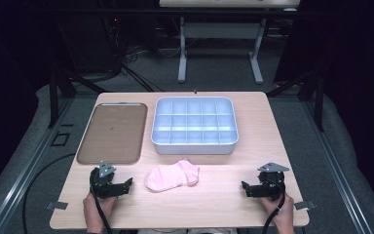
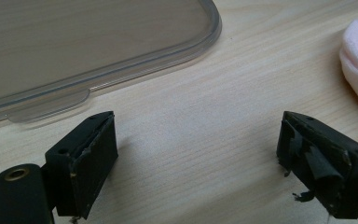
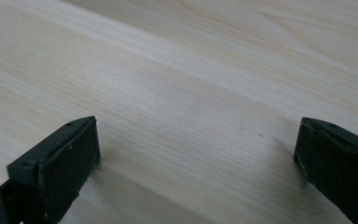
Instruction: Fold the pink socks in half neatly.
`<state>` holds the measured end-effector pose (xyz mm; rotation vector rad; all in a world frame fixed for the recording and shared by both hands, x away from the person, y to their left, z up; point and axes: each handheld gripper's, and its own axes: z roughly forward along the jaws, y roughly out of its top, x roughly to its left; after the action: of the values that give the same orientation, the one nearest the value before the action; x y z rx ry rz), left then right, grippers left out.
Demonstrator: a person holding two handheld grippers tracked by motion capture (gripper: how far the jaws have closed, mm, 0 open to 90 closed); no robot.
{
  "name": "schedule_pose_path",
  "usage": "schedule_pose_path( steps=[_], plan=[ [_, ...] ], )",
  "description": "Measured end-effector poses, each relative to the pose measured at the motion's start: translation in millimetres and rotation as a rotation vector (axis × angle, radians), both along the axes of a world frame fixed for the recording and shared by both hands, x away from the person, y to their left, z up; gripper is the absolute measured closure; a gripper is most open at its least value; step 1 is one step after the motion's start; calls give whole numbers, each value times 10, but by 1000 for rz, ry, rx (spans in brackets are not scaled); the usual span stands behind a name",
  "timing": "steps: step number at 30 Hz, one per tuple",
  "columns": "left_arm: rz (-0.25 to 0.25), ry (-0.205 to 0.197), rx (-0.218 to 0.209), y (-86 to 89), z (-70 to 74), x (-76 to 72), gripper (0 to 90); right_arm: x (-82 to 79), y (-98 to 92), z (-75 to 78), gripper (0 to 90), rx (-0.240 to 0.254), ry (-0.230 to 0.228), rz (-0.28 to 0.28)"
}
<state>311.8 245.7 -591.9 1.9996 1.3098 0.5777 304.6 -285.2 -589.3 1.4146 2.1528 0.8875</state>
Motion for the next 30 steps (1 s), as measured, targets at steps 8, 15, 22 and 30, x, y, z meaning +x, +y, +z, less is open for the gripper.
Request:
schedule_pose_path(
  steps=[8,15,22,30],
  plan=[
    [-2,3,-1,4,1,3,120,7,-7,5,0,-6,6,-23],
    [-5,4,-1,7,1,6,119,-3,-4,-2,0,-1,-3,-33],
    [-32,41,22,-9,41,12,122,-9,-4,2,3,2,2,-29],
    [-69,58,57,-70,131,12,63,-9,-4,1,3,2,1,-29]
  ],
)
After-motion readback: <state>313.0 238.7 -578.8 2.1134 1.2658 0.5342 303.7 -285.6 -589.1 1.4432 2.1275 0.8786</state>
